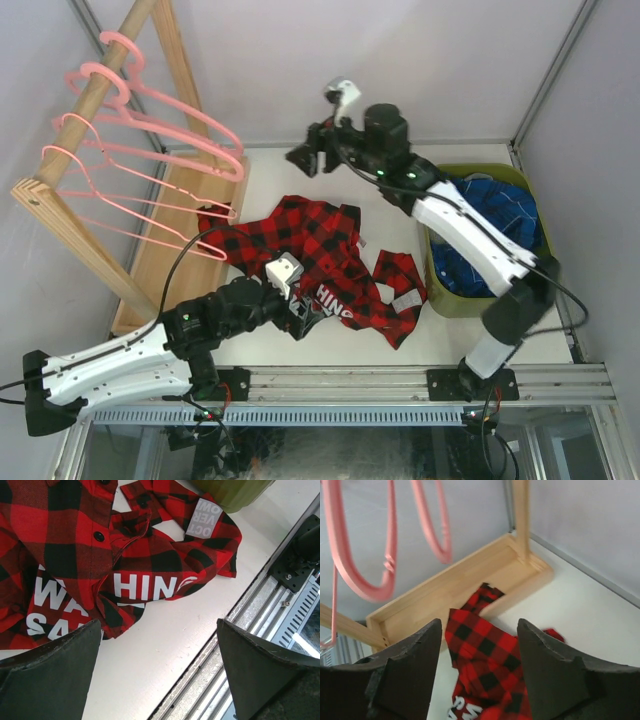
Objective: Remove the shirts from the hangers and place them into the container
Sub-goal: Pick up the shirt from the center of the board, then place the shirt in the bin.
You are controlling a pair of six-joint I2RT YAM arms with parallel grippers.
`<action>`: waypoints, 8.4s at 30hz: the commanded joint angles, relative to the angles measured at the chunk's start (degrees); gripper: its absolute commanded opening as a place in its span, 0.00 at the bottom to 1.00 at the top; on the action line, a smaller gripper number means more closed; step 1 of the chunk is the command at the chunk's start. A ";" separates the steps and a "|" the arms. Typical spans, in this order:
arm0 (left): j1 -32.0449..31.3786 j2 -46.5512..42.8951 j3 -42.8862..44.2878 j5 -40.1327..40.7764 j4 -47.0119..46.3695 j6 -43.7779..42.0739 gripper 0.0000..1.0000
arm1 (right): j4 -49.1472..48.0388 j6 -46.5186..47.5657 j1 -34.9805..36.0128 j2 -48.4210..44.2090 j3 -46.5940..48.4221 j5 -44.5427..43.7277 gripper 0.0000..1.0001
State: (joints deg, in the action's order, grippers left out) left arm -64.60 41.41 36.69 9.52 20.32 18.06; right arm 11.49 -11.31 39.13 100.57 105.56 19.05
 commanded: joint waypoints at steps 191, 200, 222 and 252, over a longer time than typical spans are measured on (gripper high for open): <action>0.00 -11.80 -0.29 17.48 -2.69 4.16 1.00 | 28.64 -9.02 -3.14 -42.93 -35.70 -57.45 0.00; 0.00 -11.12 -1.22 16.99 -4.54 4.70 1.00 | 31.85 -5.00 -34.62 -38.60 -41.26 -40.81 0.08; 0.00 -8.73 -0.57 17.38 -5.12 4.01 1.00 | 33.12 -6.21 -7.43 -37.26 -25.07 -47.32 0.62; 0.00 -11.90 -1.65 18.13 -3.70 4.79 1.00 | 22.88 -40.80 2.19 -11.04 -47.71 -71.10 0.56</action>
State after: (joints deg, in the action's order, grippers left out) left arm -64.60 28.86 35.35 27.44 18.55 21.96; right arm 48.40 -61.36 44.69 89.84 59.20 -50.74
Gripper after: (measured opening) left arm 0.996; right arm 0.680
